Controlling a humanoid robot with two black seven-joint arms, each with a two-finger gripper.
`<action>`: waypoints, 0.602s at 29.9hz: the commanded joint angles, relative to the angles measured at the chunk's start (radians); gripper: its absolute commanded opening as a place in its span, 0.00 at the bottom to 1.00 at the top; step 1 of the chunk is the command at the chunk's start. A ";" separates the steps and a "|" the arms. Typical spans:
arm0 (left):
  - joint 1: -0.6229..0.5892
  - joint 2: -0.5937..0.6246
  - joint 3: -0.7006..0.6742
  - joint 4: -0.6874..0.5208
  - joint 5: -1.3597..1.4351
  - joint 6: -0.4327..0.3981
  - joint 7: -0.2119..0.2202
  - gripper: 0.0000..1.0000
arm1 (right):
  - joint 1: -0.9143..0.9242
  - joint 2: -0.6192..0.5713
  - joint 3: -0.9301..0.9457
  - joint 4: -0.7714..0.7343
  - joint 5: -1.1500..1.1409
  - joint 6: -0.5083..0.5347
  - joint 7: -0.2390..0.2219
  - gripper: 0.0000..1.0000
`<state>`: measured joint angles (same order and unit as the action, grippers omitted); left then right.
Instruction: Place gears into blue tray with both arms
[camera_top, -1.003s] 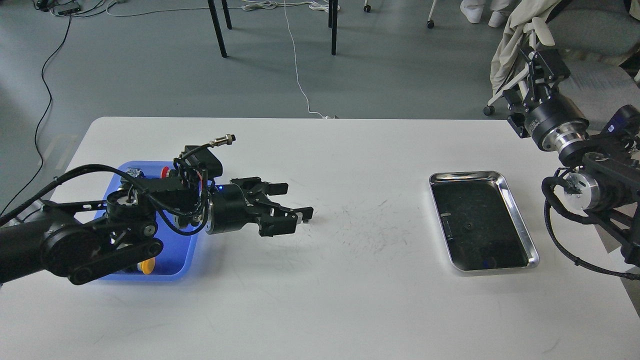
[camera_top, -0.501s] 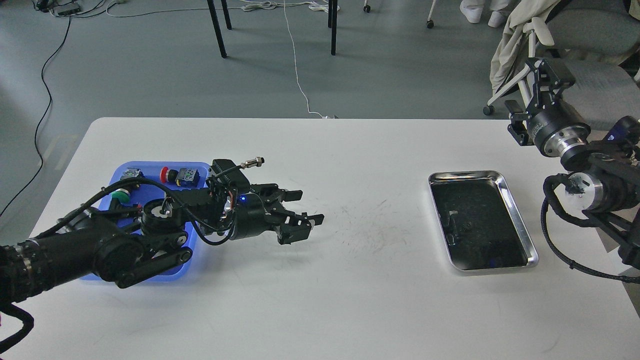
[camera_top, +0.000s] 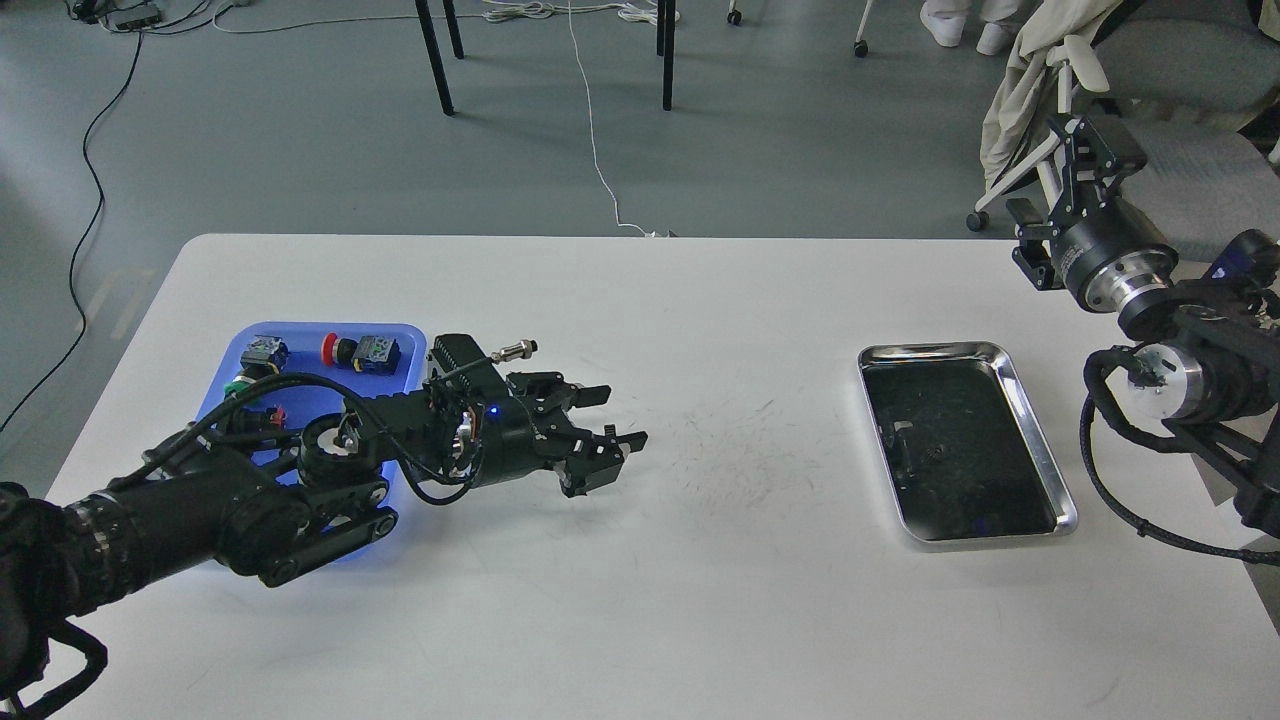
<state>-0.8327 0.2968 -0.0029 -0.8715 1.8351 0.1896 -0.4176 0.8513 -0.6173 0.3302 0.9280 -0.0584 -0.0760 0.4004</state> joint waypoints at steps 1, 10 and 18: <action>0.007 -0.047 0.004 0.071 0.001 0.027 -0.023 0.66 | 0.002 -0.002 -0.003 0.000 0.000 0.001 0.000 0.98; 0.021 -0.061 0.004 0.097 0.001 0.036 -0.044 0.63 | 0.006 -0.001 -0.010 0.000 -0.001 0.001 0.000 0.98; 0.030 -0.079 0.004 0.175 0.001 0.051 -0.071 0.54 | 0.008 -0.001 -0.010 0.002 -0.001 0.001 0.000 0.98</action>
<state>-0.8034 0.2262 0.0006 -0.7139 1.8362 0.2402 -0.4856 0.8590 -0.6170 0.3206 0.9288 -0.0594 -0.0751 0.4007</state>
